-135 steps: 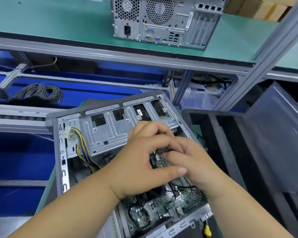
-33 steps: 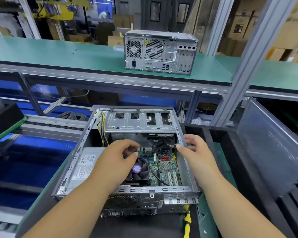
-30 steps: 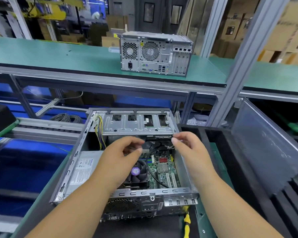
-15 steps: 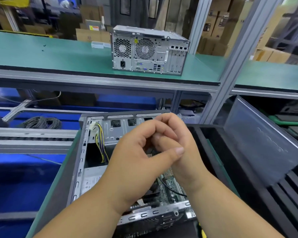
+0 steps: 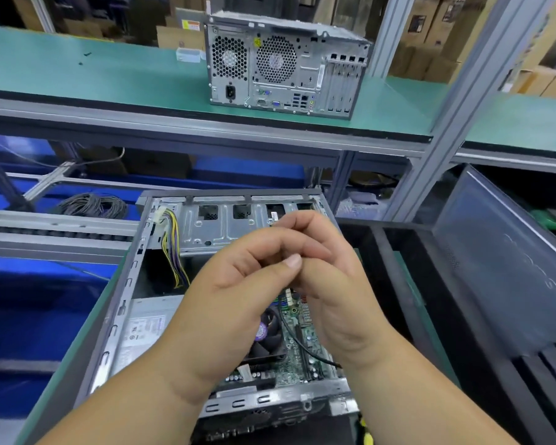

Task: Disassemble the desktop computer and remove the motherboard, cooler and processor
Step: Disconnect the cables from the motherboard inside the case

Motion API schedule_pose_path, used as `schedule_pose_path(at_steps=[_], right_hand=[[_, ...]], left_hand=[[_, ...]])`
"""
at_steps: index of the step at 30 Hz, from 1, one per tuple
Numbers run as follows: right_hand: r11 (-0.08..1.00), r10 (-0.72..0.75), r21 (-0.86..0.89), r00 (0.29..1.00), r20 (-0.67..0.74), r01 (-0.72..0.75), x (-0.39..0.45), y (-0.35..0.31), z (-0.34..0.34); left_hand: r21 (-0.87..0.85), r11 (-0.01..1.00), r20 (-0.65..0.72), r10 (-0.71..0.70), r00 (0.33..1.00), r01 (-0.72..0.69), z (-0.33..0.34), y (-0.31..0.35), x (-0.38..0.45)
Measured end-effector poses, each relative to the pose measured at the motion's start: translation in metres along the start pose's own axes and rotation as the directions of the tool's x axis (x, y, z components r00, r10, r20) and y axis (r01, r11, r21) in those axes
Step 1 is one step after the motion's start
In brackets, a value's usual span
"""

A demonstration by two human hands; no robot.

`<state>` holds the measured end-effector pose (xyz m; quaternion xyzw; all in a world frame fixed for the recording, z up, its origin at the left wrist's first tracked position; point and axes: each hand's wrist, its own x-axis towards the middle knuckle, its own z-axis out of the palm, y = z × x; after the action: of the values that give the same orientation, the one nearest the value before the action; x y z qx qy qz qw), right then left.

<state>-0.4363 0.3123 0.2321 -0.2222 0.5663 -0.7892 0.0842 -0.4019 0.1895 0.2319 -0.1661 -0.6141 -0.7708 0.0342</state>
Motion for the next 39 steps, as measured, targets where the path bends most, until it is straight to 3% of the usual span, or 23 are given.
schedule_pose_path(at_steps=[5,8,12,15,18,23,27,31,34,36,39], right_hand=[[1.0,0.011,-0.007,1.0,-0.001,-0.011,-0.002,-0.001,-0.039],[0.997,0.037,-0.056,0.993,-0.112,-0.044,-0.002,0.0,-0.073],[0.995,0.051,-0.068,0.946,-0.319,-0.077,0.001,0.0,-0.116],[0.992,0.092,-0.048,0.92,-0.38,-0.119,0.001,0.004,-0.136],[0.984,0.109,-0.081,0.895,-0.432,-0.159,0.002,0.013,-0.148],[0.956,0.144,-0.154,0.859,-0.49,-0.249,0.01,0.027,-0.154],[0.843,0.16,-0.356,0.819,-0.551,-0.404,0.016,0.047,-0.143],[0.664,0.14,-0.556,0.814,-0.564,-0.5,0.016,0.061,-0.139],[0.51,0.158,-0.665,0.82,-0.55,-0.545,0.018,0.062,-0.141],[0.463,0.176,-0.687,0.817,-0.549,-0.561,0.019,0.061,-0.139],[0.446,0.213,-0.663,0.79,-0.574,-0.602,0.02,0.061,-0.137]], left_hand=[[0.059,0.998,-0.034,-0.036,0.999,0.038,0.029,-0.014,0.013],[0.205,0.963,-0.158,-0.145,0.977,0.176,0.039,-0.031,0.022],[0.468,0.734,-0.306,-0.388,0.87,0.492,0.044,-0.055,0.035],[0.532,0.627,-0.344,-0.455,0.821,0.57,0.051,-0.071,0.047],[0.61,0.527,-0.327,-0.512,0.794,0.592,0.053,-0.093,0.066],[0.818,0.223,-0.303,-0.617,0.726,0.53,0.048,-0.138,0.096],[0.924,0.093,-0.212,-0.684,0.698,0.372,0.046,-0.158,0.11],[0.948,0.104,-0.159,-0.667,0.728,0.302,0.035,-0.18,0.116],[0.898,0.249,-0.173,-0.557,0.812,0.362,0.024,-0.196,0.11],[0.848,0.338,-0.193,-0.521,0.832,0.408,0.019,-0.204,0.109],[0.823,0.364,-0.212,-0.516,0.83,0.436,0.016,-0.213,0.11]])
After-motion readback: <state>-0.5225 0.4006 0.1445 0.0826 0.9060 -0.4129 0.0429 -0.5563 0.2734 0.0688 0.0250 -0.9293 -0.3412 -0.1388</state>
